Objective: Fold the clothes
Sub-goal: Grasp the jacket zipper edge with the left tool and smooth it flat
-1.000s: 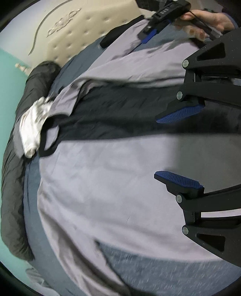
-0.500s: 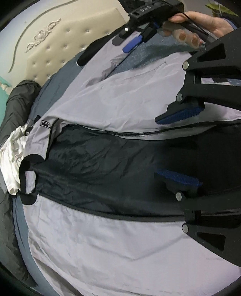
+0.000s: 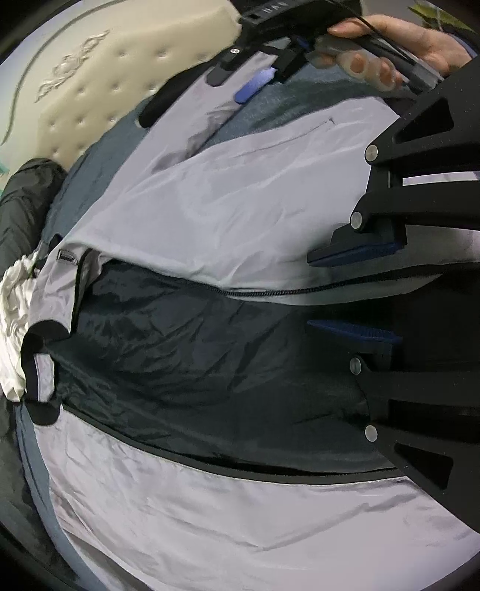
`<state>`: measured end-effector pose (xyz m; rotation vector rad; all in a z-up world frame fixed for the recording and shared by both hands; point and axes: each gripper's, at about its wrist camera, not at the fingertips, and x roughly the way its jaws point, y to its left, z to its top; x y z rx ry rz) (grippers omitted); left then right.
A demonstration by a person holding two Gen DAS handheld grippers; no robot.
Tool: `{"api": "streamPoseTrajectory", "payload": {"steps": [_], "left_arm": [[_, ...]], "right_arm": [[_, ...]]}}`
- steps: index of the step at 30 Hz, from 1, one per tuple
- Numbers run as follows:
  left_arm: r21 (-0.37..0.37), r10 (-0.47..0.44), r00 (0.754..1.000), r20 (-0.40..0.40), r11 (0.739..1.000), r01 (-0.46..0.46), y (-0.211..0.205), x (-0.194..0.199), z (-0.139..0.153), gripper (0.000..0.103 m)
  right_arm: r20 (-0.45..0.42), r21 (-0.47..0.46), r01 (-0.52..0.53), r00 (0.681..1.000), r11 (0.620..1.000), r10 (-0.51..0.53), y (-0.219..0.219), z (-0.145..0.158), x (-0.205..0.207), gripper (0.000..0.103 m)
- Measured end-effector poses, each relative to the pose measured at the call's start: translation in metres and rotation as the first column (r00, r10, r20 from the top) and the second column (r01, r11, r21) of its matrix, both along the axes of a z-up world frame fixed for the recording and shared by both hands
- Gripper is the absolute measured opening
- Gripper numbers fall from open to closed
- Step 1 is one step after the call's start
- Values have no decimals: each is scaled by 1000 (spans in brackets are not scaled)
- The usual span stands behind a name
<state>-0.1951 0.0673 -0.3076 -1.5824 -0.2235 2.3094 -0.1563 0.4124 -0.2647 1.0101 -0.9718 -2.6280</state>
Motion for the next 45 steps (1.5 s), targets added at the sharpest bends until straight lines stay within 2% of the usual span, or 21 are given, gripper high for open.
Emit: {"api": "streamPoseTrajectory", "payload": {"steps": [1,2,3,8,18,21,25,31,36,41,43,45], "left_arm": [[-6,-5,1000,0,1000,5,2,0,0,26],[-4,-7,1000,5,1000,7,2,0,-1,14],[-5,-8,1000,6,1000,8,2,1,-3,6],[6,-36,999,-3,999,36,2,6,-2,3],[25,17,996,-89,1000,-14,-53,35,44,3],[17,60,997,-51,998,-59,-70,32,37,3],[-21,46,998,30,999,-45,-79,28,20,4],[1,63,998,-16,998,-63,-81,-2,39,7],[30,86,994,-63,996,-85,-76,-45,57,29],[49,84,994,-69,996,-81,-61,-108,61,31],[50,78,995,-63,996,-75,-52,-135,58,43],[64,71,996,-55,996,-68,-45,-157,53,45]], "right_arm": [[1,-1,3,1000,1000,-3,0,0,0,67],[3,-1,5,1000,1000,-5,1,-1,0,67],[5,-2,6,1000,1000,-6,0,-1,1,67],[7,-2,10,1000,1000,-10,-1,-2,1,67],[11,9,10,1000,1000,-10,-3,-2,1,67],[9,12,4,1000,1000,-4,-4,-2,0,67],[9,14,-4,1000,1000,4,-6,-3,-1,67],[9,16,-13,1000,1000,13,-7,-3,-4,67],[-2,27,-21,1000,999,21,-10,-1,-13,67],[-3,69,-35,999,997,35,-13,-1,-26,67],[-2,84,-43,999,996,43,-14,-1,-31,67],[3,92,-66,998,994,66,-15,-3,-37,67]]}}
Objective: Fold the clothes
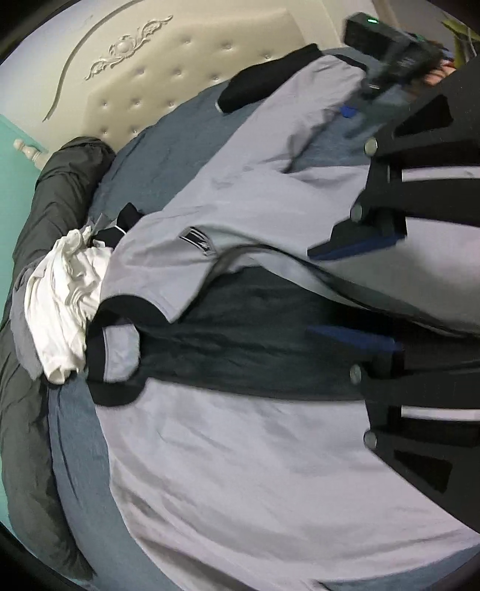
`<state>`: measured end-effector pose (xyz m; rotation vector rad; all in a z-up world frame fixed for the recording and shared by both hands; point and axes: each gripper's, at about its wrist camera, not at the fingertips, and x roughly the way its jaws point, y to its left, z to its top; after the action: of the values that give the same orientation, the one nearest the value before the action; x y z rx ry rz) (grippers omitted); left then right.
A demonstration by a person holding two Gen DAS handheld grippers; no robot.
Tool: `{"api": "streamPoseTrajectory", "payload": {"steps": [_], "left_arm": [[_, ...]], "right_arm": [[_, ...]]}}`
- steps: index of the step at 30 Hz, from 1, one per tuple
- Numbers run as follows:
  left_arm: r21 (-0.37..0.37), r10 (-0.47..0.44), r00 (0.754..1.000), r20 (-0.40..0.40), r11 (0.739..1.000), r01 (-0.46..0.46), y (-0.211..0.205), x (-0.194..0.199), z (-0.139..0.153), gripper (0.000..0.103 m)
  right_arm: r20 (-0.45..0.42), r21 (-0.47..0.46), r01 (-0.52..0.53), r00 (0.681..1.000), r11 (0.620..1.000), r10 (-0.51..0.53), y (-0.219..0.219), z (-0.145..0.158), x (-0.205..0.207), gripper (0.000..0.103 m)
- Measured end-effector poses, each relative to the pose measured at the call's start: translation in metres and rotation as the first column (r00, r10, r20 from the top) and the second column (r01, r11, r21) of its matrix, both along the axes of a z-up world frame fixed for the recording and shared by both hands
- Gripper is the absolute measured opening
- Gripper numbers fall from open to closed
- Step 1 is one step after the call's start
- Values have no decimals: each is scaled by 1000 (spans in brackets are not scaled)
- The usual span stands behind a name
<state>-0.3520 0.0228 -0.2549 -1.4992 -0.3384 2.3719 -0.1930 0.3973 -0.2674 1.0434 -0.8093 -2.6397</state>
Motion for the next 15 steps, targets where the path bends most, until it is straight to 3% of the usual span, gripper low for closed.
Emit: {"api": "streamPoseTrajectory", "payload": {"steps": [9,15], "left_arm": [[35,9,999,42,999,-11,34,-83,-29,45],[25,22,997,71,999,-24,44,-107,-51,44]], "right_arm": [[26,12,-18,1000,1000,17,-1,-20,-20,67],[18,15,-36,999,999,35,-1,-19,-25,67]]}}
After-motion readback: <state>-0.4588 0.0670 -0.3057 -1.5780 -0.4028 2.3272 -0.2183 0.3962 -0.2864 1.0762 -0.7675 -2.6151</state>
